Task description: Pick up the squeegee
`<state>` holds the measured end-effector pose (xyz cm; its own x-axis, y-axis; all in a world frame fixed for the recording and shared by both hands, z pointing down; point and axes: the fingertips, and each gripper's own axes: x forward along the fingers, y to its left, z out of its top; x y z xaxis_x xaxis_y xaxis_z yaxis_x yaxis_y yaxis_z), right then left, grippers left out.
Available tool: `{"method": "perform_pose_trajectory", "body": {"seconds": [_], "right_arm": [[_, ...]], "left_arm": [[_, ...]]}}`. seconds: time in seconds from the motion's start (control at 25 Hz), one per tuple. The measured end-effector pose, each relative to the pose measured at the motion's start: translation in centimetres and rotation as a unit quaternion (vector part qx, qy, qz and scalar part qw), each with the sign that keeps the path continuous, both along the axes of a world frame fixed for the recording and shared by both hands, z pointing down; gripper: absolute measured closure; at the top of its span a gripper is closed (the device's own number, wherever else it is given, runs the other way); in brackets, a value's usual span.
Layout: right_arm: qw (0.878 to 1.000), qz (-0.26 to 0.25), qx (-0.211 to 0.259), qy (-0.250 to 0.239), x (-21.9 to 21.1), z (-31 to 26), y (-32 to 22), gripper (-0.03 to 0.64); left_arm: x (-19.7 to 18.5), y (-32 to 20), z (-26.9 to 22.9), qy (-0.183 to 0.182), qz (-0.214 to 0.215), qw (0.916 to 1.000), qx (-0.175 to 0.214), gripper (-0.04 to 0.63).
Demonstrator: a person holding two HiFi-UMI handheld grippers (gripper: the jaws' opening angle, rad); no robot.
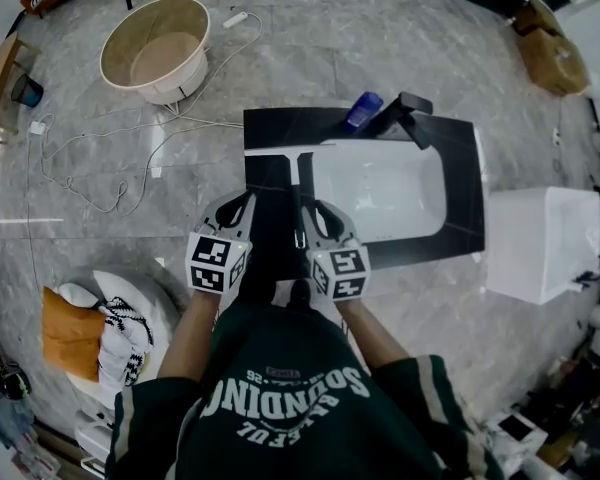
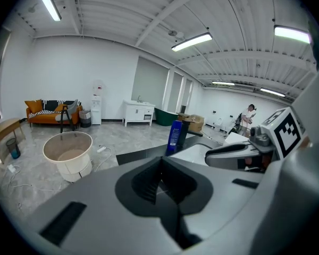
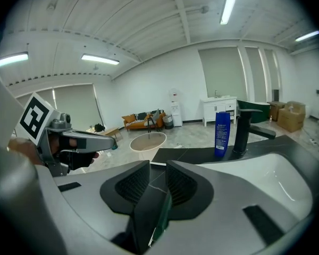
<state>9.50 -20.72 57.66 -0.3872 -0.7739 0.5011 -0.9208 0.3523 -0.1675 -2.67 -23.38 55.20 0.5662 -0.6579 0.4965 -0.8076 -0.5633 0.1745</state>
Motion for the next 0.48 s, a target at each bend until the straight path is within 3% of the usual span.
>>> {"method": "perform_pose_trajectory", "body": {"seconds": [0.16,0.48], "right_arm": [[1.000,0.015,-0.002,0.008,0.1,0.7,0.2,0.471],[0.999,0.041,-0.005,0.019,0.0,1.2,-0.1,0.445]], "left_arm": [[-0.5,-0.2,0.4,0.001,-0.003,1.0000,-0.004,0.594],[-1.3,-0.2,0.8,0.004,-0.003,0.9999,-0.011,0.594]]}}
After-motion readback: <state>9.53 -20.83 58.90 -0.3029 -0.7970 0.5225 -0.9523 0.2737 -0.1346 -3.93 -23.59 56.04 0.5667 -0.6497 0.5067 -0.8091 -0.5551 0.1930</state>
